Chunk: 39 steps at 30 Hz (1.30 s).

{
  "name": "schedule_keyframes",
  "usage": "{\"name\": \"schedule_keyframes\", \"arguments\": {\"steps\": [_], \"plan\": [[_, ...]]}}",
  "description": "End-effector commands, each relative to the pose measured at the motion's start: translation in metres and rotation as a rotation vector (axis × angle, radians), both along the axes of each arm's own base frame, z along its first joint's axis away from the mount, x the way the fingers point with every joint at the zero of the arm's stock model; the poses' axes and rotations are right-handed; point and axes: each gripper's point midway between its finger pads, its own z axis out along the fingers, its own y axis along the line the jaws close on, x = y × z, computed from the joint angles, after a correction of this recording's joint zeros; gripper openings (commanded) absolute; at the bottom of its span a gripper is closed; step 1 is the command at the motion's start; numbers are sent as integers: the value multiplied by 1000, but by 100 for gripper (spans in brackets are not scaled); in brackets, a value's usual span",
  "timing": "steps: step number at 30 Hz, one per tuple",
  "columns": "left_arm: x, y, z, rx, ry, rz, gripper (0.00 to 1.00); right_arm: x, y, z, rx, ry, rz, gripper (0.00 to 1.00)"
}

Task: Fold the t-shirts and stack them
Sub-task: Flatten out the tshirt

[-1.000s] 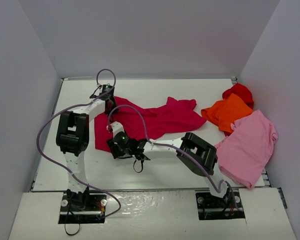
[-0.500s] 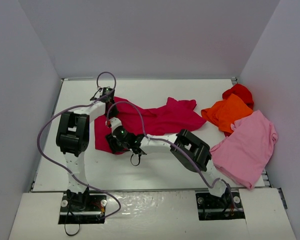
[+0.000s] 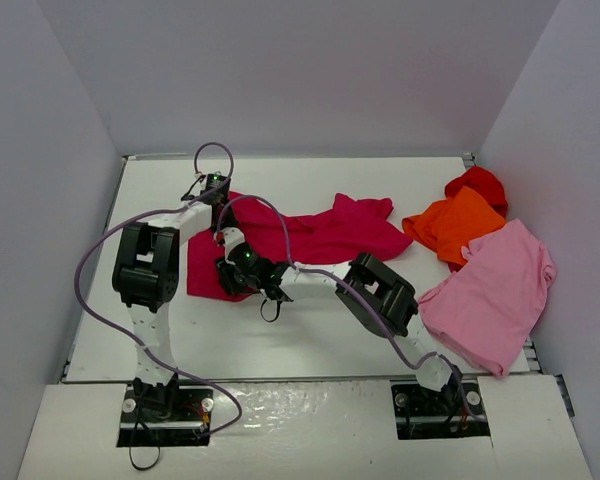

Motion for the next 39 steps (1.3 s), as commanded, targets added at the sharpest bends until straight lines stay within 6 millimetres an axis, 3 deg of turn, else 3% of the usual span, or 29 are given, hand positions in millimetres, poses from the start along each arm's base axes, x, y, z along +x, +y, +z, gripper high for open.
{"name": "schedule_keyframes", "arguments": {"steps": [1,6,15,24,27,30,39], "plan": [[5,-6,29,-9,-66,-11,0,-11,-9,7,-39,5,2,36],[6,-6,29,-7,-68,-10,0,-18,-20,7,-73,-14,-17,35],[8,-5,32,11,-73,2,0,-54,-36,20,-89,-11,-8,29],[6,0,37,35,-75,8,0,-72,-38,26,-92,-10,14,21],[6,2,38,46,-79,9,0,-78,-39,21,-96,13,23,13],[7,3,39,52,-82,13,0,-90,-40,15,-95,44,50,1],[13,-2,41,34,-90,6,0,-140,-38,39,-87,-17,133,0]]}}
